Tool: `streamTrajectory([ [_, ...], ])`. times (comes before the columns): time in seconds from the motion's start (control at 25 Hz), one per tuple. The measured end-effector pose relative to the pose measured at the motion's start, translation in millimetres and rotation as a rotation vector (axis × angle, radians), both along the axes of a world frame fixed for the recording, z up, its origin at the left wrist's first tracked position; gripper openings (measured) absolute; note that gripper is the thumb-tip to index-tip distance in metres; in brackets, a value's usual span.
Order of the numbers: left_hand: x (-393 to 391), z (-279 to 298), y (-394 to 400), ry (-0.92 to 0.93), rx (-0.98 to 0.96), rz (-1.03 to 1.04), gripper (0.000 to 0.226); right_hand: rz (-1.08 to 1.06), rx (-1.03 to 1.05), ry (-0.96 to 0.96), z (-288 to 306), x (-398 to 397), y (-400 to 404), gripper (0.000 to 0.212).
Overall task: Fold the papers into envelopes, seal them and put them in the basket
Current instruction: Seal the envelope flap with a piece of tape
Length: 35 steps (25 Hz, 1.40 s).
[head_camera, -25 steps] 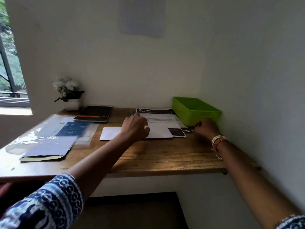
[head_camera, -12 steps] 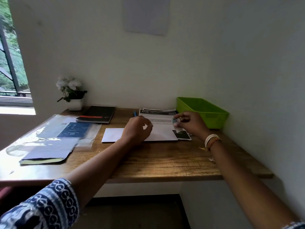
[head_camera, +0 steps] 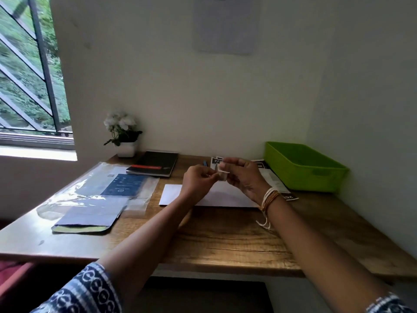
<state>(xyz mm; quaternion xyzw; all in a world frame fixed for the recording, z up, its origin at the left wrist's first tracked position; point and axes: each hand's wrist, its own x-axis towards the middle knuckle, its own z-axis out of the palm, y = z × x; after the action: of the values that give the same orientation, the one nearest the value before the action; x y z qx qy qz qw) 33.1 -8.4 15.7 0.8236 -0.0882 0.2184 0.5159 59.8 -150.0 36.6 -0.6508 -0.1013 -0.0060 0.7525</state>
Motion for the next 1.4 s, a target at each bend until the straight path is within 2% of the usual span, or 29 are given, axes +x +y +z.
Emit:
streamTrajectory([
  [0.08,2.4,-0.1,-0.3,-0.006,0.013,0.014,0.017,-0.094,-0.129,-0.104,-5.6,1.1,-2.4,0.009],
  [0.16,5.4,-0.5,-0.2,-0.005,0.004,0.033,0.019,-0.254,-0.390,-0.386,-7.2,3.5,-7.8,0.009],
  [0.2,6.4,-0.5,0.4,0.006,-0.006,0.040,0.020,-0.267,-0.466,-0.519,-5.9,3.2,-9.8,0.009],
  [0.28,6.2,-1.0,2.2,0.025,-0.025,0.031,0.019,-0.195,-0.557,-0.666,-3.3,-0.7,-10.3,0.013],
  [0.4,4.4,-0.9,2.0,0.013,-0.036,-0.024,0.019,-0.206,-0.718,-0.772,-4.2,-3.5,-7.7,0.014],
  [0.56,4.9,-0.8,2.0,0.025,-0.032,-0.060,0.023,-0.229,-0.712,-0.830,-5.4,-2.4,-11.2,0.013],
  [0.68,9.1,-5.3,3.7,0.048,-0.021,-0.017,0.035,-0.274,-0.639,-0.749,-5.4,-1.6,-10.4,0.011],
  [0.76,13.5,-9.5,5.5,0.074,-0.029,0.023,0.046,-0.287,-0.335,-0.518,-1.9,1.4,-14.3,0.008],
  [0.84,17.3,-12.3,5.6,0.092,-0.013,0.046,0.049,-0.182,0.042,-0.225,4.4,1.8,-22.7,0.008],
  [0.92,12.8,-10.0,1.4,0.072,0.084,0.049,0.041,-0.089,0.218,-0.057,7.5,1.2,-34.5,0.010],
  [1.04,2.8,-4.1,-11.5,-0.033,0.340,0.026,0.032,-0.061,0.256,0.006,6.4,-4.4,-49.9,0.010],
  [1.16,-11.0,11.0,-35.3,-0.145,0.553,-0.103,0.027,-0.109,0.185,-0.021,6.6,-9.3,-79.3,0.011],
  [1.32,-12.7,21.1,-80.7,-0.113,0.750,-0.329,0.025,-0.271,0.044,-0.120,4.2,-14.4,-133.9,0.011],
  [1.4,-8.1,20.5,-108.2,-0.103,0.830,-0.375,0.026,-0.344,0.039,-0.117,-5.2,-15.4,-152.7,0.012],
])
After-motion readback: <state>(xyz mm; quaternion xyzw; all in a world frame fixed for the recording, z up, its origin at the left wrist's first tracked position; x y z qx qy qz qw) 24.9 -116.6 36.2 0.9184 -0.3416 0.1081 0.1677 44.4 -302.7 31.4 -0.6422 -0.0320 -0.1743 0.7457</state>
